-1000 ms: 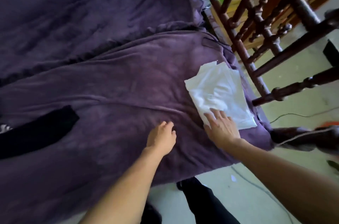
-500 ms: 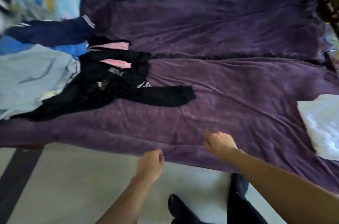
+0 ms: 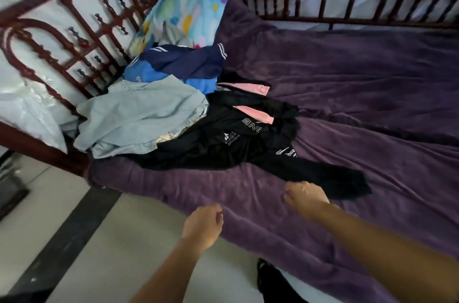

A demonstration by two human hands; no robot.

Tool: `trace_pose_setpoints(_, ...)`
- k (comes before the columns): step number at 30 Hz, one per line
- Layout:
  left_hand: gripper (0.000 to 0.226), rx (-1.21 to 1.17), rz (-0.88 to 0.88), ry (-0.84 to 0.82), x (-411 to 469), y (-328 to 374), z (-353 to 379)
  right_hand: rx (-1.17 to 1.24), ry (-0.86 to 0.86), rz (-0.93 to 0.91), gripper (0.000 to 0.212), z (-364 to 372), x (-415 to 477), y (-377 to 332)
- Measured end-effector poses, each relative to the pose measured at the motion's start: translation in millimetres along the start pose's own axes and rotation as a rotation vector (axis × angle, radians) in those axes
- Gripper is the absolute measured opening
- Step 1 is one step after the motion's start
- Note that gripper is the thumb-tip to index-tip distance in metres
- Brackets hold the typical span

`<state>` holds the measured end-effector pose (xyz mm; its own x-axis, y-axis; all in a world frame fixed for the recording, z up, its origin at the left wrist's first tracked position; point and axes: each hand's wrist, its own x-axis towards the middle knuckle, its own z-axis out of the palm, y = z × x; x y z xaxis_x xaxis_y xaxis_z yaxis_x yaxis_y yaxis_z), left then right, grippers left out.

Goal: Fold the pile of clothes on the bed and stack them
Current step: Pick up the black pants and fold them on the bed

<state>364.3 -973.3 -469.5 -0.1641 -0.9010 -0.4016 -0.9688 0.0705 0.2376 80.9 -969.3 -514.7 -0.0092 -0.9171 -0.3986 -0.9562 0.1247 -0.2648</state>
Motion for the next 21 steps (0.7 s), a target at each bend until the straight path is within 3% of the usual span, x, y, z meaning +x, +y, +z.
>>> trace_pose_setpoints(9, 0.032, 0.016, -0.084, -0.098, 143.5, -65.9, -43.4, 0.041, -0.155, 0.068, 0.033, -7.9, 162.3, -59.1)
trace_pose_setpoints(13, 0.032, 0.023, -0.005, -0.073, 190.5, -83.1, -66.0, 0.055, -0.182, 0.07, 0.04, -21.1, 211.8, -92.8)
trace_pose_setpoints(21, 0.048, 0.252, 0.238, 0.246, 323.5, -139.6, -162.8, 0.141, 0.029, 0.102, 0.044, -54.1, 316.4, -185.4)
